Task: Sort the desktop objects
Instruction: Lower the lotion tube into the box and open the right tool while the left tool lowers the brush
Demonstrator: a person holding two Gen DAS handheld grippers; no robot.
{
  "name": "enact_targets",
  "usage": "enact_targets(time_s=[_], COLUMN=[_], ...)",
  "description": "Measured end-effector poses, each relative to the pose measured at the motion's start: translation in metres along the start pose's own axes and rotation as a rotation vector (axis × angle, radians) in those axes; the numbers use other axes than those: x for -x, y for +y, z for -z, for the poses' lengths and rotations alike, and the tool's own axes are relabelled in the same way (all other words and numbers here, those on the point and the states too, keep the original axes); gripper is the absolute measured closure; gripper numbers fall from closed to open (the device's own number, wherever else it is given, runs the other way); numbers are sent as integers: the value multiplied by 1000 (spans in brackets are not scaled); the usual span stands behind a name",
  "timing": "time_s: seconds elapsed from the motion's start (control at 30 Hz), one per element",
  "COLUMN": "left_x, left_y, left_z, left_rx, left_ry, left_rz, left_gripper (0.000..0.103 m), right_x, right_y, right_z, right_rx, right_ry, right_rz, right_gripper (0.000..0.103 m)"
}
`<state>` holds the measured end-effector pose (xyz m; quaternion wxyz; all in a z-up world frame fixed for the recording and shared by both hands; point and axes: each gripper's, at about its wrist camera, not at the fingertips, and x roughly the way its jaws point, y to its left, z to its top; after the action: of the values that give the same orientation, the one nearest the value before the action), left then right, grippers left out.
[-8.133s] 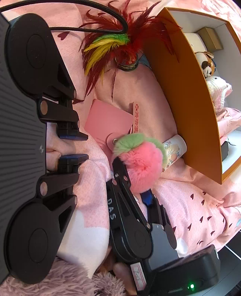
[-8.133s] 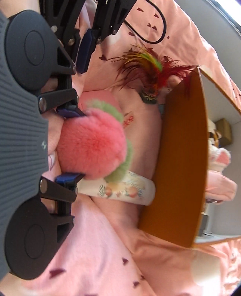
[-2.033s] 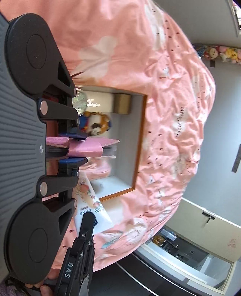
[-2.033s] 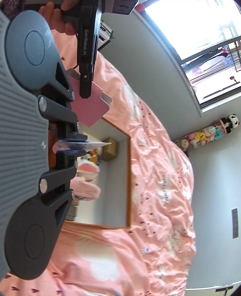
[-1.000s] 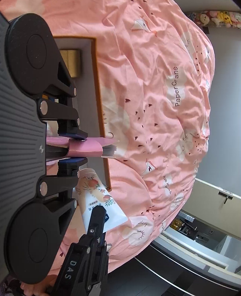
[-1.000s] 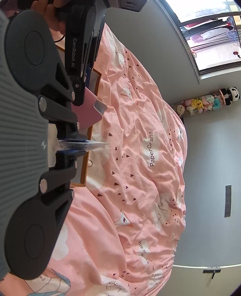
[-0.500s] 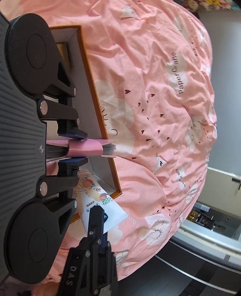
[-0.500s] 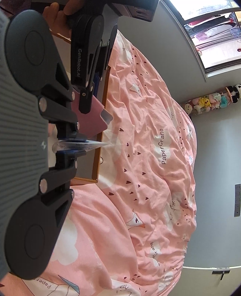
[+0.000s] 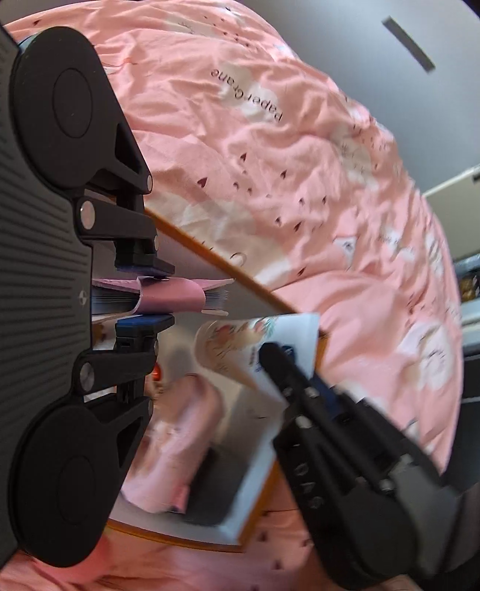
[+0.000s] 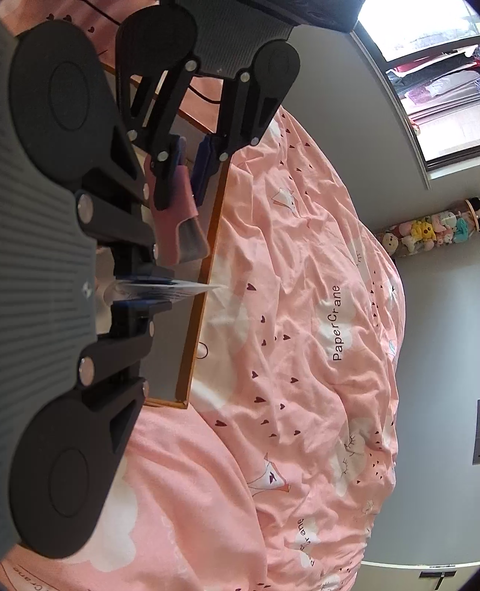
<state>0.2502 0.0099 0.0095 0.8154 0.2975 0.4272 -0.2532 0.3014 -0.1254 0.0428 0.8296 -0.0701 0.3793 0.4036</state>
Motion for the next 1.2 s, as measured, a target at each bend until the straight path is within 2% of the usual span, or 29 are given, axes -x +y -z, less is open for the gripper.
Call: enact_targets(time_s=[0.13, 0.37, 0.47, 0.6, 0.93, 1.07, 1.2], left_x=[-23, -49, -57, -68, -64, -59, -52], left_y=[3, 6, 6, 9, 16, 18, 22], left_z=[7, 12, 15, 16, 28, 35, 42], left_rx=[-86, -214, -269, -309, -367, -361, -304], left_ry=[45, 90, 111, 121, 140, 140, 112], left_rz=[8, 67, 73, 44, -21, -52, -83], left_gripper=[78, 78, 78, 77, 75, 75, 76], right_x=[-8, -18, -23, -29, -41, -51, -63], right_y=[5, 6, 8, 13, 30, 44, 58], right_z=[0, 3, 3, 3, -2, -4, -5], right_rx=[22, 39, 48, 59, 132, 231, 341], right_ry=[19, 54, 64, 74, 69, 65, 64], right_rz=[-7, -15, -21, -35, -106, -137, -155], right_gripper=[93, 93, 93, 93, 93, 93, 93])
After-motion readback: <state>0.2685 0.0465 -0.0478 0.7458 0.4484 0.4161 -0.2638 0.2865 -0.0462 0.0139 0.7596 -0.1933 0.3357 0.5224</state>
